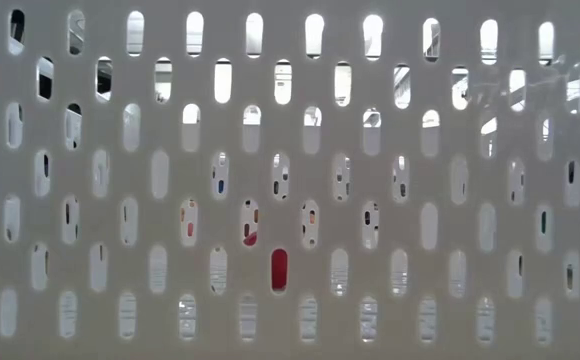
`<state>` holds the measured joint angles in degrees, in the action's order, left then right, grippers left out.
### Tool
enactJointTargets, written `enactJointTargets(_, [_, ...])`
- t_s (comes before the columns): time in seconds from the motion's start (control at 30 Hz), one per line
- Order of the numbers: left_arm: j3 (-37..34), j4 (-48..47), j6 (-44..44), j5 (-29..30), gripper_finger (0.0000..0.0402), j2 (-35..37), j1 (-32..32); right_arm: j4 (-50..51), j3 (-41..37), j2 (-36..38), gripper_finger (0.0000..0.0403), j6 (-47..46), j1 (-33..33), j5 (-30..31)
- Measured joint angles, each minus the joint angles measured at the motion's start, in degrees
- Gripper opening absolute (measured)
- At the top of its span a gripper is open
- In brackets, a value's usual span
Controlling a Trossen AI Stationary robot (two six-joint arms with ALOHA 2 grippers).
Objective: Pick and placing Produce into tupperware
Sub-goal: Put the red strawberry into the white bin
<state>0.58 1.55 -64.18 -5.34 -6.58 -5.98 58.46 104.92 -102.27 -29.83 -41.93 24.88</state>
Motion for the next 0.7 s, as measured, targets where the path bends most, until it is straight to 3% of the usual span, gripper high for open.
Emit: enactJointTargets(0.7, [0.00,0.00,0.00,0.00,0.0001,0.00,0.00,-10.26,-0.11,-13.84,0.0087,1.69,8.45,-14.07])
